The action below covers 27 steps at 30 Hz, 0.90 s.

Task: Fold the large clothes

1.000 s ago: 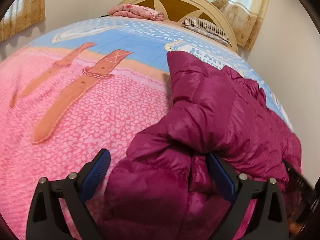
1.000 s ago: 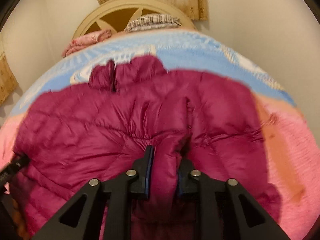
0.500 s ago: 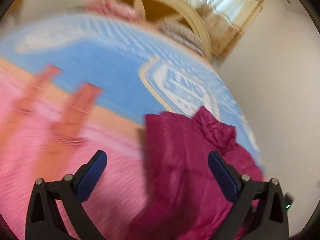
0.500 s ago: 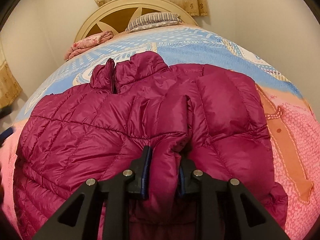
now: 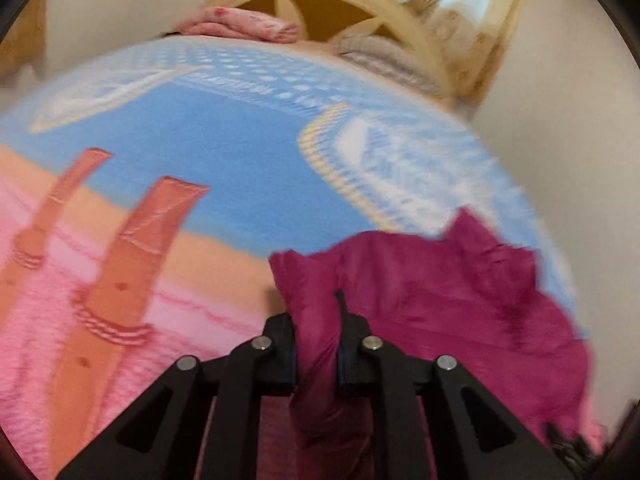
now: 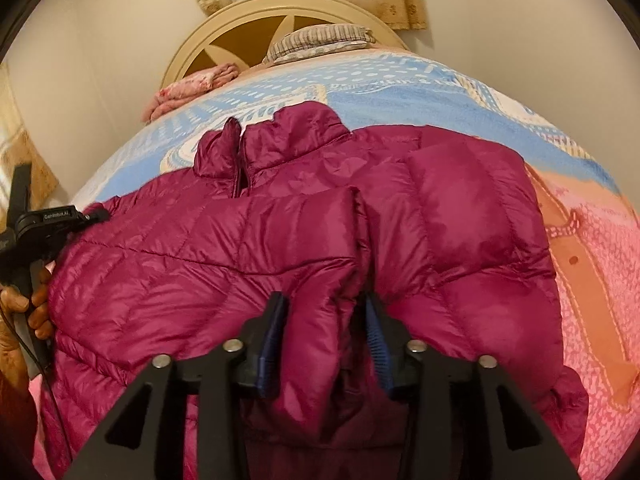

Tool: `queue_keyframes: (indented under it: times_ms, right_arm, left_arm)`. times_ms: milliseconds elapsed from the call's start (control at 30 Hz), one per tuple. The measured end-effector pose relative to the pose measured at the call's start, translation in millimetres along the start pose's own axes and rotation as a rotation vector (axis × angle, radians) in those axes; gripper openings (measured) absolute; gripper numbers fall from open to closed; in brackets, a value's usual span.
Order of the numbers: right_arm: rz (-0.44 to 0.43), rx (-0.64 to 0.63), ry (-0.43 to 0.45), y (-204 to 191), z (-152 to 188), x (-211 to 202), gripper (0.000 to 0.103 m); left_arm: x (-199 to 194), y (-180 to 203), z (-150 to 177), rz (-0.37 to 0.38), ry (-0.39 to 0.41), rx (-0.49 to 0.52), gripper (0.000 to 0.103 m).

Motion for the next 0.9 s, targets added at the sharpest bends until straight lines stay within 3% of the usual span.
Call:
queue_keyframes:
  times_ms: [67, 100, 133, 267, 433, 500, 567, 633, 800, 900]
  right_arm:
    - [0.034, -0.015, 0.001, -0.6, 0.5, 1.8, 0.047]
    - [0.054, -0.028, 0.002, -2.2, 1.0, 2.7, 0.047]
    - [0.072, -0.038, 0.002, -3.1, 1.3, 3.7, 0.047]
    - [0.072, -0.022, 0.001, 0.4, 0.5, 3.7, 0.047]
    - [-0.033, 0.068, 0.030, 9.6, -3.9, -10.0, 0.047]
    - [-0.056, 0.139, 0.145, 20.3, -10.9, -38.5, 0.048]
    - [0.008, 0.158, 0.258, 25.6, -16.8, -67.0, 0.048]
    - [0.064, 0.108, 0.294, 15.9, -21.7, -79.7, 0.048]
    - [0.024, -0.060, 0.191, -29.7, -28.8, -59.4, 0.043]
    - [0.045, -0.074, 0.080, -32.7, -22.2, -24.8, 0.043]
  left_arm:
    - [20.5, -10.0, 0.7, -0.247, -0.049, 0.040, 0.053]
    - [23.7, -11.8, -0.4, -0.313, -0.057, 0.053, 0.076]
    - [25.3, -12.3, -3.0, -0.346, -0.072, 0.061, 0.079]
    - [20.2, -8.8, -11.7, -0.301, -0.064, 0.132, 0.079]
    - [-34.3, -21.3, -24.5, -0.277, 0.062, 0.132, 0.085]
    - [-56.3, -25.9, -24.5, -0.272, 0.110, 0.159, 0.094]
    - [-77.8, -34.3, -20.0, -0.315, 0.157, 0.183, 0.095]
    - [-84.2, -38.7, -16.4, -0.329, 0.162, 0.172, 0.095]
    - [-90.2, 0.3, 15.5, -0.284, 0.142, 0.209, 0.095]
    - [-78.7, 22.9, 36.1, -0.317, 0.122, 0.245, 0.094]
Point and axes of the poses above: each gripper's, at about its wrist camera, not at the fingertips, and x roughly the way its jaws point, y to its right, z to its underside, the point moved 6 cm from there along x, roughly the way its jaws point, and after that the axes turned 11 degrees about x, right-handed, at the moved point
